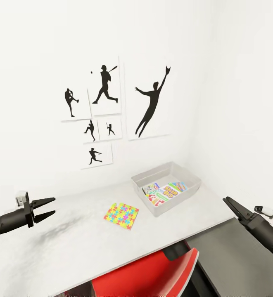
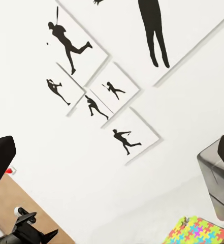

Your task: Put all the toys in the child's room - the three board games (two on the bed and one on the table), the two jigsaw puzzles on the table, and the tennis ball on the table - inside the toy box on the table in the child's room.

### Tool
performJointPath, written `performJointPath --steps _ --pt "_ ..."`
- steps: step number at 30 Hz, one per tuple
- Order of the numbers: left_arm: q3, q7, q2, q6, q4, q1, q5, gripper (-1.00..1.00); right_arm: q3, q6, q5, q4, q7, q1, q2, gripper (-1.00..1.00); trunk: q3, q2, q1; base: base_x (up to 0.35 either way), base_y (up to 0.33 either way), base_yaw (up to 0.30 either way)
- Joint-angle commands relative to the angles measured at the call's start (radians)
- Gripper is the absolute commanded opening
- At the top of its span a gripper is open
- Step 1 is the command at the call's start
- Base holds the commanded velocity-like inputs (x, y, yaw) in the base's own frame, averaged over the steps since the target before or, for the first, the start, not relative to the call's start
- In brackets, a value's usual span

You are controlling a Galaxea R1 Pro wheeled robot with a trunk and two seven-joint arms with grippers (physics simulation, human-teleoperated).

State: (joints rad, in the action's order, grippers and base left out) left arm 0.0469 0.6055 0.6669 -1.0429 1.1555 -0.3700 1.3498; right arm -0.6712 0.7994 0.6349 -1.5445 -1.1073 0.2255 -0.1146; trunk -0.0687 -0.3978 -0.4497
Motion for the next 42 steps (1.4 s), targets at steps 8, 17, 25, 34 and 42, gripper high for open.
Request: performJointPath --steps 8,17,25,34,42 --pt "0.0 0.004 -0.002 -0.004 0.0 -0.001 -0.004 1.0 -0.001 0.006 0.003 0.01 0.0 0.001 -0.001 1.0 0.011 -0.002 0.0 -0.182 0.0 -0.056" --pt "0.0 0.002 -0.003 -0.004 0.0 -0.001 -0.006 1.0 -0.001 0.006 0.003 0.012 0.001 0.001 -0.001 1.0 0.024 -0.002 0.0 -0.03 0.0 -0.159" --pt "0.0 0.002 -0.003 -0.004 0.0 -0.001 -0.008 1.0 0.0 0.006 0.003 0.012 0.002 0.001 0.0 1.0 0.036 -0.002 0.0 -0.003 0.0 -0.196" --pt "0.0 0.001 -0.004 -0.004 -0.002 -0.001 -0.009 1.0 0.004 0.006 0.003 0.011 0.044 0.001 0.001 1.0 0.044 -0.002 0.0 0.0 0.0 -0.146" --pt "-0.026 0.001 -0.006 -0.004 -0.002 -0.001 -0.01 1.0 0.006 0.006 0.002 0.009 0.055 0.001 0.022 1.0 0.045 -0.002 0.0 0.0 0.0 -0.038"
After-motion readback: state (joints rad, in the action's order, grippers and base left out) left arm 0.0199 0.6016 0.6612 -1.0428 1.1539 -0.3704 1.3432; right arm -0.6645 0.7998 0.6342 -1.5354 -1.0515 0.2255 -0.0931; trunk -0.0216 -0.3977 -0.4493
